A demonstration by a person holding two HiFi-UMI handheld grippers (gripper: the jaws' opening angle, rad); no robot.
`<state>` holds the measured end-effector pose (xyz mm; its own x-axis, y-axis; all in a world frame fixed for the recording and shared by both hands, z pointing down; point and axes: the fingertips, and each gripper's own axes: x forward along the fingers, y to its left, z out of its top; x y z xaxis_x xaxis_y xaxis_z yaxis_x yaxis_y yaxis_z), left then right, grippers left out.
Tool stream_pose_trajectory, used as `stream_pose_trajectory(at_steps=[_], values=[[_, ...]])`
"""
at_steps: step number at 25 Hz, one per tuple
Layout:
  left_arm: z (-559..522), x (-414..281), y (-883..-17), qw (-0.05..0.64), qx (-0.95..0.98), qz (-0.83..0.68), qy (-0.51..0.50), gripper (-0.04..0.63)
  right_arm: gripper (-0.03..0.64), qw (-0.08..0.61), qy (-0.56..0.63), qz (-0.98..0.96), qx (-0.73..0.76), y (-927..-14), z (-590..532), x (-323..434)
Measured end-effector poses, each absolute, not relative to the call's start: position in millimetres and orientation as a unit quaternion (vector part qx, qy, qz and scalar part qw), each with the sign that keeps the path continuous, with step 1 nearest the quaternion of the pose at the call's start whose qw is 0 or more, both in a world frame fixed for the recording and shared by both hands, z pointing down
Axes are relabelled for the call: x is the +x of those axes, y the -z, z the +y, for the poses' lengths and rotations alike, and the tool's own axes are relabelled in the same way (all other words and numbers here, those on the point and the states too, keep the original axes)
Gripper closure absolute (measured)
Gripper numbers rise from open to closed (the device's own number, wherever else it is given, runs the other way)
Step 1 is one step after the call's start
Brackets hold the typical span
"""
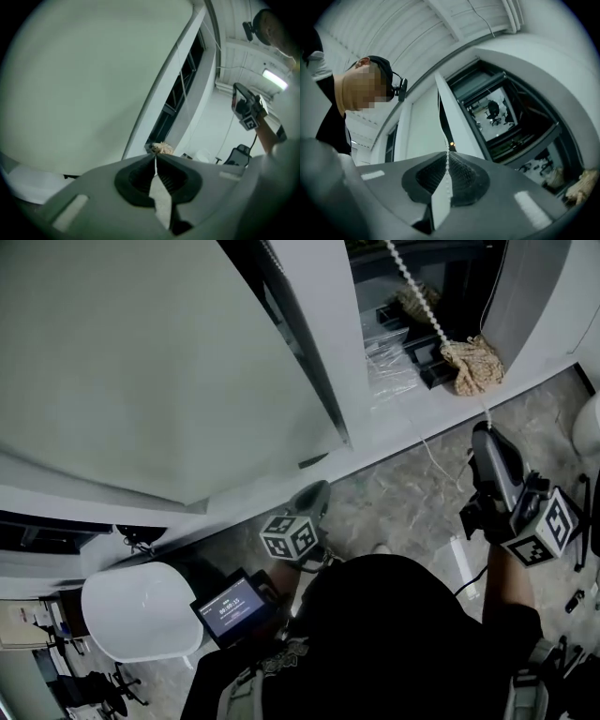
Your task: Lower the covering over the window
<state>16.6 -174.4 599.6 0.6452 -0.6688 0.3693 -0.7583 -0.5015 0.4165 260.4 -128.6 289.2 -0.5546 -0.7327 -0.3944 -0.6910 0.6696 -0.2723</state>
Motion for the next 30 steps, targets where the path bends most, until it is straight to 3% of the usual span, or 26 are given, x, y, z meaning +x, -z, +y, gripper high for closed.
stream_pose_trajectory(at_steps=[5,11,13,18,24,30], values=[[-141.4,29.8,-580.0,0.284,0.868,-0.404,-0.045,0.585,0.6,0.235,0.079,0.898,-0.363,-309.6,-149.9,213.0],[-121.0,25.6,-552.2,0.297,0.865,-0.405,0.012,0.584,0.598,0.175,0.072,0.917,-0.351,-339.2,-167.8,169.3],[-116.1,19.6,-544.7,0.296,0.86,-0.414,0.021,0.585,0.546,0.151,0.076,0.919,-0.355,-356.7,-173.2,158.2],[-96.6,-4.8,-544.0,0.301,0.844,-0.442,0.027,0.586,0.556,0.126,0.13,0.923,-0.34,-395.7,-180.0,129.8],[-89.0,-19.4,-525.8,0.293,0.848,-0.439,0.051,0.589,0.558,0.044,0.156,0.945,-0.285,-440.5,-149.6,58.3],[-40.6,-49.4,-516.4,0.287,0.842,-0.456,0.034,0.592,0.558,0.027,0.233,0.944,-0.231,-477.6,-82.3,-5.1]])
